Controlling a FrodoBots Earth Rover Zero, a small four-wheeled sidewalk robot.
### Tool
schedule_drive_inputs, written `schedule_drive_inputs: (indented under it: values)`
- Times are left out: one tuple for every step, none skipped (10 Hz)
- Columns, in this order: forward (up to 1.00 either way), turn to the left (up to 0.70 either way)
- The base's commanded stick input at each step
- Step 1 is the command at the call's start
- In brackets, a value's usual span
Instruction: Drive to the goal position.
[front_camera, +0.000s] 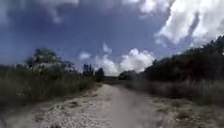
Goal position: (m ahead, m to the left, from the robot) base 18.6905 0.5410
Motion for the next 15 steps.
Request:
schedule_drive_inputs:
  values:
    - [1.00, 0.00]
    - [1.00, 0.00]
    - [1.00, 0.00]
    - [1.00, 0.00]
    - [1.00, 0.00]
    - [1.00, 0.00]
    - [1.00, 0.00]
    - [1.00, 0.00]
    - [1.00, 0.00]
    - [1.00, 0.00]
    - [1.00, 0.00]
    - [1.00, 0.00]
    - [1.00, 0.00]
    - [1.00, 0.00]
    - [1.00, 0.00]
